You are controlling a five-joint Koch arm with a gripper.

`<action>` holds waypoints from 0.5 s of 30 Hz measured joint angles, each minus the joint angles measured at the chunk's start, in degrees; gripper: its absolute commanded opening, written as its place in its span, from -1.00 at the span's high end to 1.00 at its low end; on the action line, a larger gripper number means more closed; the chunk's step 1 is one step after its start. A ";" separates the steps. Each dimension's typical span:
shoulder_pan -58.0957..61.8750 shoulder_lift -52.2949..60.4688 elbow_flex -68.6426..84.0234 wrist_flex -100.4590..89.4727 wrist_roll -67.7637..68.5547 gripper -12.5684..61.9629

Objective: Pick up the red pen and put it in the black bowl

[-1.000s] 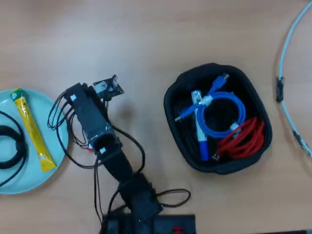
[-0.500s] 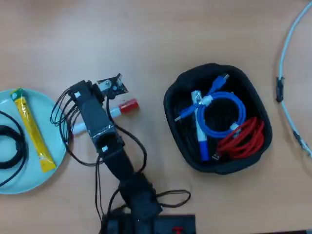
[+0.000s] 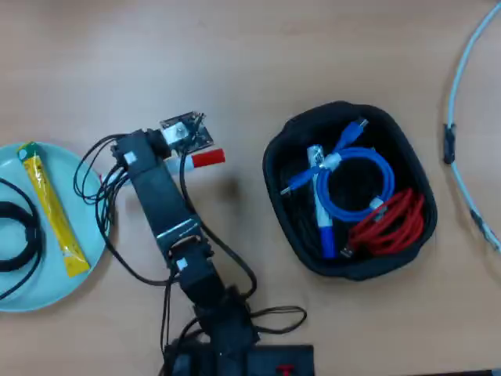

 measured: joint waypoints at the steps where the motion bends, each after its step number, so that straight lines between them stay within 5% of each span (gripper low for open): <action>1: 0.09 0.79 -0.09 0.00 -0.09 0.83; 15: 15.73 14.50 -0.18 0.18 -1.05 0.83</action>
